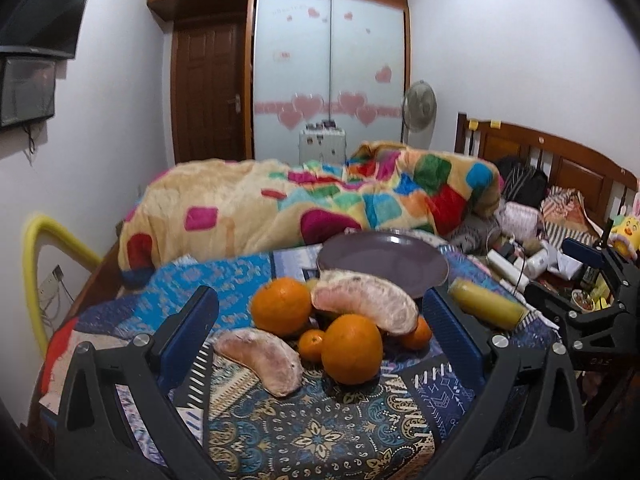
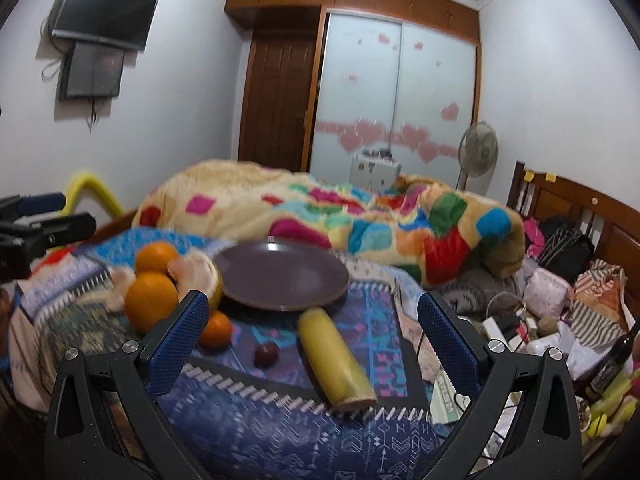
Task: Organize fruits
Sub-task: 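Grasp the yellow cylindrical fruit with the right tool while the left tool grasps a large orange, then set the orange on the purple plate with the left tool while the right tool places the yellow fruit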
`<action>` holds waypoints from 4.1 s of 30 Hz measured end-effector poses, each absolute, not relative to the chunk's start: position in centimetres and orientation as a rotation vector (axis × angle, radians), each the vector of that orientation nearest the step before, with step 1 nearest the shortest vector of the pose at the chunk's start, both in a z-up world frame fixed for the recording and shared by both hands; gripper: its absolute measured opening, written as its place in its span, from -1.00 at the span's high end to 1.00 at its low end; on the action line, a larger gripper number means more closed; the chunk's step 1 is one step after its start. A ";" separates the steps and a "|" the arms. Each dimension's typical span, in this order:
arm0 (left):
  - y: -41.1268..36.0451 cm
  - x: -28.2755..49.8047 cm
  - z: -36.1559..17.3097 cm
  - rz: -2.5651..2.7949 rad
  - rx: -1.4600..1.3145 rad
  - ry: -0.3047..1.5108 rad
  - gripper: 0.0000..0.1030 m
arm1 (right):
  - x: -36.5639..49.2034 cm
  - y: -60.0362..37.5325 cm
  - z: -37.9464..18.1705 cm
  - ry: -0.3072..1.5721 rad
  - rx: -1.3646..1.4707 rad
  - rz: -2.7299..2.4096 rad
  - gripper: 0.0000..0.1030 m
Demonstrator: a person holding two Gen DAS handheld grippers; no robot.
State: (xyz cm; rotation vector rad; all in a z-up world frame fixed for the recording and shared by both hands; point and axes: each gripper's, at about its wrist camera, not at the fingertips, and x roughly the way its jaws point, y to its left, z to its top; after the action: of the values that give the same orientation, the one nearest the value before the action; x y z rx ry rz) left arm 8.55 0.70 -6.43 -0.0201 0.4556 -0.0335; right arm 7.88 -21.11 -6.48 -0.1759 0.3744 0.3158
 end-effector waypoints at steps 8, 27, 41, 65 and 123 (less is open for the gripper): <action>0.1 11.2 -9.2 -0.060 -0.032 0.550 -0.92 | 10.7 -22.0 -9.4 0.499 -0.203 0.347 -0.99; -1.1 14.5 -13.0 -0.111 -0.059 0.691 -0.31 | 14.6 -22.2 -12.3 0.687 -0.220 0.449 -0.09; -1.6 14.5 -13.6 -0.115 -0.051 0.695 -0.05 | 16.1 -22.4 -13.2 0.748 -0.182 0.512 0.27; -1.5 14.4 -6.9 -0.077 -0.015 0.549 -0.04 | 14.9 -22.9 -7.3 0.607 -0.105 0.502 0.32; -2.2 33.5 -12.2 -0.092 0.005 0.933 -0.05 | 28.2 -16.2 -11.4 0.791 -0.214 0.460 0.32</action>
State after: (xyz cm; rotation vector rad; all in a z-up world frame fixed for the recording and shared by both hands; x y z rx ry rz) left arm 33.52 -2.23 -12.20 0.0049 0.9329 -0.0917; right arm 28.16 -16.15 -11.41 -0.2141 0.7910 0.4598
